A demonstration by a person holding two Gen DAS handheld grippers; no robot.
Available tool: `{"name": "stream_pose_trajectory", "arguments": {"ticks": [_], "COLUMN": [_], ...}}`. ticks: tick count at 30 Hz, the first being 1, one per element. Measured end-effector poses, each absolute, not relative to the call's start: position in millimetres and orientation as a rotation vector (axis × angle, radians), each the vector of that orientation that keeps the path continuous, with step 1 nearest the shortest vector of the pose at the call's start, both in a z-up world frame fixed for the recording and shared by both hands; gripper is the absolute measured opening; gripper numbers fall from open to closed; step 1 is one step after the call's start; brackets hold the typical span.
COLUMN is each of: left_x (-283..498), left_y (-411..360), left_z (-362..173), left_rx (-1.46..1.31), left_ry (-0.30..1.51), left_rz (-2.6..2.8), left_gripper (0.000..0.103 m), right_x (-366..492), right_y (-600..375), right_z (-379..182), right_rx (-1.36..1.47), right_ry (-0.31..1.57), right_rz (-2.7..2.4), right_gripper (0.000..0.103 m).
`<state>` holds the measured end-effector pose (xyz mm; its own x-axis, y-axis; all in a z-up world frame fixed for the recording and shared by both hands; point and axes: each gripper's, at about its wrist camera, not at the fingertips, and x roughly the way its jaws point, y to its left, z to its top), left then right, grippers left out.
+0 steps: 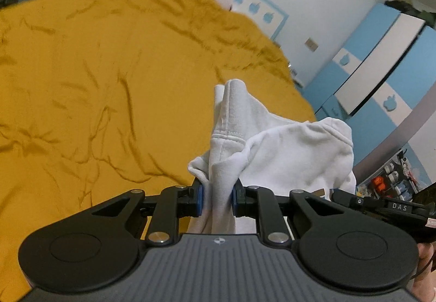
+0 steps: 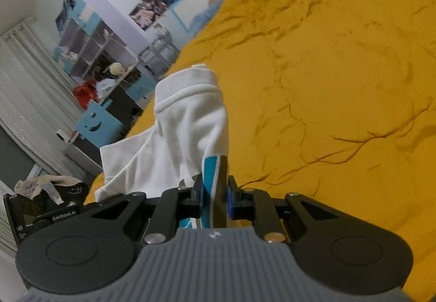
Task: Fold small clothes
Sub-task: 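Lay the folded sweatshirt on the bedspread with both grippers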
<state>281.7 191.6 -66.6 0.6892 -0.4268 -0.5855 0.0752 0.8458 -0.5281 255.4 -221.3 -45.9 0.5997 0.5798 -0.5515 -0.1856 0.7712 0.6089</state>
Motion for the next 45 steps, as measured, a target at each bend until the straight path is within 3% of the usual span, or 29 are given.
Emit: {"name": "stream_pose_trajectory", "arguments": {"ticks": [11,18,22,31,36,40,45], "left_x": [340,343,335,298,290,285,276], "left_y": [217,225,229,198,150,148,156], "left_z": [-173,-188,-170,-108,-127,-153,-142], "left_rx": [-0.627,-0.665,-0.624,-0.380,-0.227,-0.209,-0.221], "left_ry": [0.997,1.017,0.989,0.857,0.924,0.978,0.986], "left_rz": [-0.254,-0.274,-0.244,-0.232,-0.259,-0.209,-0.179], "left_gripper": [0.022,0.024,0.029,0.027,0.025,0.024,0.017], "right_x": [337,348,341,292,267,257,241], "right_y": [-217,-226,-227,-213,-176,-185,-184], "right_z": [-150,-192,-181,-109,-118,-144,-143], "right_rx": [0.573,0.614,0.577,0.236,0.061,0.103,0.075], "right_ry": [1.011,1.077,1.050,0.883,0.884,0.933,0.933], "right_rz": [0.365,0.318,0.299,0.292,0.348,0.315,0.289], "right_gripper": [0.010,0.009,0.011,0.008,0.007,0.005,0.006]}}
